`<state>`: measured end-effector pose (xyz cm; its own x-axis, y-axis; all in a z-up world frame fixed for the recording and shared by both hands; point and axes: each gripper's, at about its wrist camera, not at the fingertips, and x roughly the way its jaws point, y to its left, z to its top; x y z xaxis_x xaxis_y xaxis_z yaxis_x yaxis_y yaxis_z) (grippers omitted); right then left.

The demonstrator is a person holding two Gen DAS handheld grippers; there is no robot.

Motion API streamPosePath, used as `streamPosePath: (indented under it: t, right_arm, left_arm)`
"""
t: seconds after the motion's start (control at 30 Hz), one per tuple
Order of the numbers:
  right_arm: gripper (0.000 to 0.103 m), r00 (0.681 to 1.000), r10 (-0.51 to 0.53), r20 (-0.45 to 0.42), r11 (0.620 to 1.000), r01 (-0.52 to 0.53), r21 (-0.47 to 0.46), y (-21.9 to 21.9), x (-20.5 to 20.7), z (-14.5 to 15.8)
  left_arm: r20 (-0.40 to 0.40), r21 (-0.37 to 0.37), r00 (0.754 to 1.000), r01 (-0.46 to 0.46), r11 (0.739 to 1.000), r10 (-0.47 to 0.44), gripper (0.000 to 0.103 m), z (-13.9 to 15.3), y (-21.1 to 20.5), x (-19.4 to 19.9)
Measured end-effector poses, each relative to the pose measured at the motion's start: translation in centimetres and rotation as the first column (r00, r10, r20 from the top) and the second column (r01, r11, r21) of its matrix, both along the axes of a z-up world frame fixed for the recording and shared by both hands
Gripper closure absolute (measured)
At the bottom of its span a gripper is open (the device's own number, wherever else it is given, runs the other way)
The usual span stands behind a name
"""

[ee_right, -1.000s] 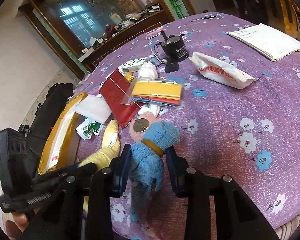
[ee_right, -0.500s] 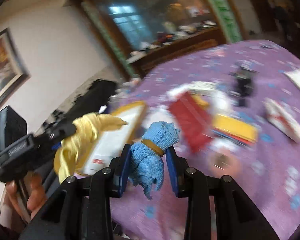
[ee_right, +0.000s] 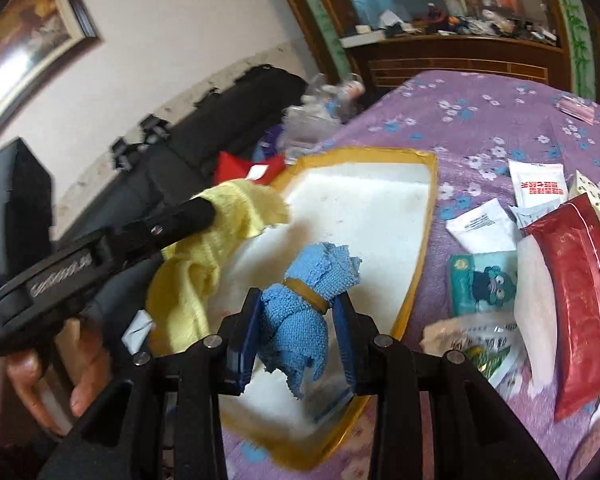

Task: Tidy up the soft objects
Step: 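Carry both cloths into the foam tray and open both tools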

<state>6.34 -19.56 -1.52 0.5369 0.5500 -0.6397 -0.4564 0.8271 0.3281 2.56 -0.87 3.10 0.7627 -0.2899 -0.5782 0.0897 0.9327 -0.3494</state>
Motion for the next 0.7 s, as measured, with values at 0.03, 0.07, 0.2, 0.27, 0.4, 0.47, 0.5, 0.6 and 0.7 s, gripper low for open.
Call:
streamPosePath:
  t: [0.03, 0.07, 0.2, 0.27, 0.4, 0.47, 0.5, 0.6, 0.7]
  right_arm:
    - [0.067, 1.0, -0.016, -0.011, 0.999, 0.015, -0.033, 0.5, 0.6, -0.5]
    - [0.066, 0.999, -0.028, -0.018, 0.999, 0.027, -0.043, 0.3, 0.9, -0.7]
    - [0.065, 0.998, -0.041, -0.043, 0.997, 0.038, -0.07, 0.1, 1.4, -1.7]
    - [0.064, 0.998, -0.034, -0.055, 0.998, 0.031, -0.055, -0.2, 1.3, -2.0]
    - [0.06, 0.999, -0.023, -0.038, 0.997, 0.02, -0.069, 0.1, 0.9, -1.9]
    - [0.059, 0.999, -0.016, -0.03, 0.997, 0.014, -0.072, 0.2, 0.7, -1.9]
    - [0.058, 1.0, -0.012, -0.014, 0.997, 0.011, -0.077, 0.2, 0.3, -1.7]
    - [0.054, 1.0, -0.001, 0.004, 0.999, 0.001, -0.045, -0.2, -0.1, -1.4]
    - [0.05, 1.0, 0.006, 0.014, 1.0, -0.007, 0.016, -1.3, -1.3, -0.6]
  left_arm:
    - [-0.021, 0.025, 1.0, -0.003, 1.0, 0.003, 0.067, -0.7, -0.3, 0.6]
    - [-0.05, 0.05, 0.999, -0.007, 0.999, 0.01, 0.067, -1.3, -0.5, 1.2]
    - [-0.112, 0.089, 0.993, -0.019, 0.996, 0.029, 0.067, -3.4, -0.7, 2.0]
    - [-0.117, 0.08, 0.993, -0.016, 0.997, 0.025, 0.066, -3.9, -0.6, 2.1]
    - [-0.139, 0.067, 0.99, -0.015, 0.998, 0.024, 0.066, -4.5, -0.5, 2.1]
    - [-0.15, 0.013, 0.989, 0.015, 1.0, -0.013, 0.062, -4.6, -0.3, 2.0]
    - [-0.157, -0.015, 0.987, 0.026, 1.0, -0.028, 0.06, -4.6, -0.2, 2.0]
    - [-0.149, -0.116, 0.988, 0.029, 0.993, -0.046, 0.049, -4.0, 0.7, 1.3]
    - [-0.099, -0.143, 0.995, 0.009, 0.99, -0.023, 0.035, -2.5, 1.0, -0.1]
